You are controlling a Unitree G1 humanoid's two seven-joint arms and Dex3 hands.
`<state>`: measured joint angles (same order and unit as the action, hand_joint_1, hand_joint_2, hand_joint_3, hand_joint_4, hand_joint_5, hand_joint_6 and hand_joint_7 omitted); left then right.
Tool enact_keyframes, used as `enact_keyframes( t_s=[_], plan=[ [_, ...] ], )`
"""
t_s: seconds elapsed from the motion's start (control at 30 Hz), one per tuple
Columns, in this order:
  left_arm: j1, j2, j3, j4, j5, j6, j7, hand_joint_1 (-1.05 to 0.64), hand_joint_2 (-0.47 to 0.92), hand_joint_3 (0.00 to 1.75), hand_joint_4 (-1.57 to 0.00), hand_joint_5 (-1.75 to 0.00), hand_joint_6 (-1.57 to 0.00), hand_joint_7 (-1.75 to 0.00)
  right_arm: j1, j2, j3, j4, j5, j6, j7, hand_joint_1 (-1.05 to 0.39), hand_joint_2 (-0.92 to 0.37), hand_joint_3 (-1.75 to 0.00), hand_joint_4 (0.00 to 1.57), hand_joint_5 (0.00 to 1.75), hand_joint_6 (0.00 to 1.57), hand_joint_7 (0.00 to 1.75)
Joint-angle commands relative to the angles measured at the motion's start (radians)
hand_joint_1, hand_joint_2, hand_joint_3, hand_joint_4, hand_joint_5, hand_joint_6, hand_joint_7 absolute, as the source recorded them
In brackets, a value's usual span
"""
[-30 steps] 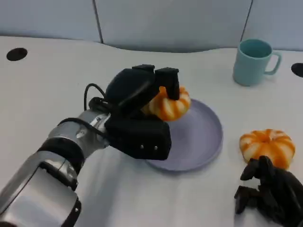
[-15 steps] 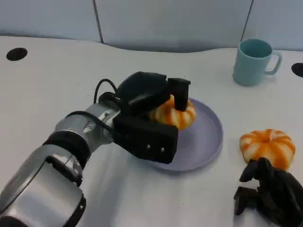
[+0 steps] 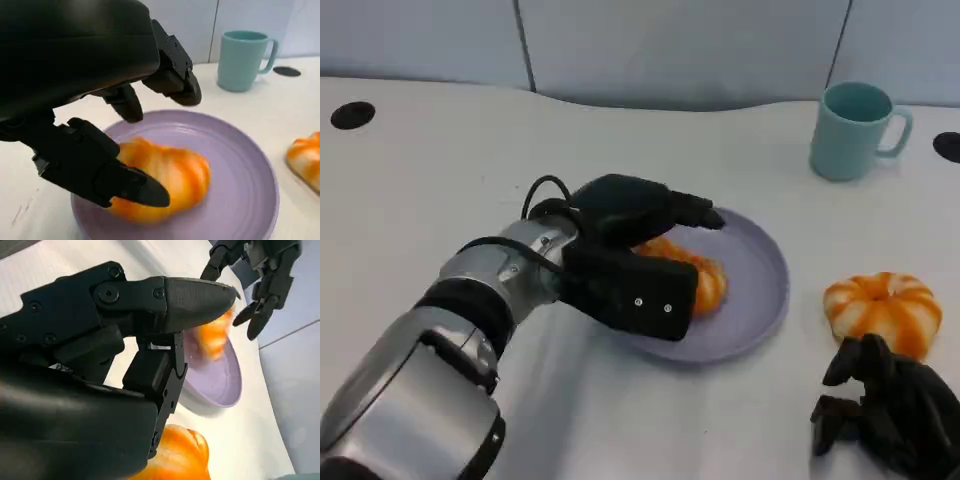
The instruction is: Grasp the bread from the table and place it into the plate.
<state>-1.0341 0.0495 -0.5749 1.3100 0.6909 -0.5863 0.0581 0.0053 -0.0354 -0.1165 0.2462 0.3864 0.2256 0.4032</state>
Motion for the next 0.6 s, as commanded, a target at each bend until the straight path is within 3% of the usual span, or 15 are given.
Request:
enact_keyframes(
  t_s=[0.03, 0.33, 0.6],
  plan=[
    [-0.025, 0.003, -0.016, -0.003, 0.015, 0.025, -0.033, -0.75, 0.92, 0.18, 0.00, -0.29, -0.13, 0.00, 0.020, -0.003, 0.000, 0.022, -0.012, 0.018, -0.013, -0.44, -0.92, -0.46, 1.28, 1.17, 1.14, 1.14],
    [-0.026, 0.008, -0.014, -0.009, 0.006, 0.040, -0.059, -0.80, 0.92, 0.17, 0.00, -0.13, -0.10, 0.00, 0.019, -0.005, 0.004, 0.021, -0.018, 0.017, -0.019, -0.45, -0.92, -0.46, 1.29, 1.18, 1.14, 1.15],
    [0.066, 0.047, 0.135, -0.035, -0.158, -0.070, -0.092, -0.81, 0.92, 0.20, -0.05, -0.19, -0.14, -0.02, 0.022, -0.009, 0.008, 0.020, -0.017, 0.007, -0.013, -0.43, -0.92, -0.49, 1.28, 1.18, 1.12, 1.15]
  ],
)
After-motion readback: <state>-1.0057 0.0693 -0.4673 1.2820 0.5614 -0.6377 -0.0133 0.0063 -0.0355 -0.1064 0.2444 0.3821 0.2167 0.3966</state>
